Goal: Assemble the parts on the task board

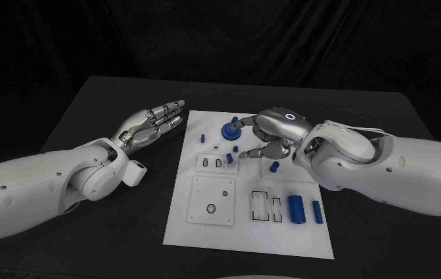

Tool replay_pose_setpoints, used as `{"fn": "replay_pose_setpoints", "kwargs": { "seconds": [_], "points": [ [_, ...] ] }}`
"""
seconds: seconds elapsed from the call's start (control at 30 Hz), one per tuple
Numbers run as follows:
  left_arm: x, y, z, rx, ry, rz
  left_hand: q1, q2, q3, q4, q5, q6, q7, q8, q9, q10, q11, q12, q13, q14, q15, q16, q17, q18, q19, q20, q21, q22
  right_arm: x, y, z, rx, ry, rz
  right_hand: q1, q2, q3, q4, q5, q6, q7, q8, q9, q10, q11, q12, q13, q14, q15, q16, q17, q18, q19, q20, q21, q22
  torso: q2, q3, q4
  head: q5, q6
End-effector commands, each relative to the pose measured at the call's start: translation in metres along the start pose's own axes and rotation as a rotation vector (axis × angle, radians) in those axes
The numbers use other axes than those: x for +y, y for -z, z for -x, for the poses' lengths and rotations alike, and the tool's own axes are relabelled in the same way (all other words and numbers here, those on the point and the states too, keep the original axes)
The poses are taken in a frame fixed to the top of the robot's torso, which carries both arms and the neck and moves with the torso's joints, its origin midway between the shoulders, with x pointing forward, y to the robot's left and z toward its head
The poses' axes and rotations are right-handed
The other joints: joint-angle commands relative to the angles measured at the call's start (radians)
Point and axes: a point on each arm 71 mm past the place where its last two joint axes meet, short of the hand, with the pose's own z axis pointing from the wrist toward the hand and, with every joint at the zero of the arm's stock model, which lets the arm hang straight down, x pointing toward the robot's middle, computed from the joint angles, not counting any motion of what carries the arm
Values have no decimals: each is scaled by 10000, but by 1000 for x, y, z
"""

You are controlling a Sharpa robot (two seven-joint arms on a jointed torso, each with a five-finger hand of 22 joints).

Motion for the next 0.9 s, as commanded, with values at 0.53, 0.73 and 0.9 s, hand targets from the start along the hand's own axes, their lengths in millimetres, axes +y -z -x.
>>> {"fn": "replay_pose_setpoints", "kwargs": {
  "seconds": [0.53,0.73,0.9],
  "points": [
    [-39,1,13,-667,-1750,-186,553,-643,748,-106,-970,409,283,74,37,1346,210,183,682,2669,174,1808,416,30,613,72,390,90,-44,33,55,-585,-318,-2132,2,834,93,-161,25,816,94,526,-22,301,64,-352,911,411,92,-311,-436,-24,51,95,-402,1827,-506,365,-194,198,94],
    [-43,-5,9,92,-2188,756,196,-885,603,440,-3007,739,402,115,60,2673,279,299,1533,3274,2,2592,456,111,774,47,441,107,-55,39,51,-109,-317,-2666,174,976,119,-271,141,1063,99,644,-29,228,71,-511,744,368,102,-480,-644,13,-14,110,-603,1773,-660,606,-202,195,12],
    [-41,-6,2,747,-2285,1818,-1304,-812,-287,461,-4557,948,335,140,78,3933,402,440,2313,3558,-59,2971,486,128,856,1,471,117,-60,40,47,104,-316,-2933,331,1090,135,-402,386,1164,99,676,-62,196,66,-596,654,363,96,-547,-728,31,-39,109,-707,1748,-737,745,-297,205,-33]
  ]
}}
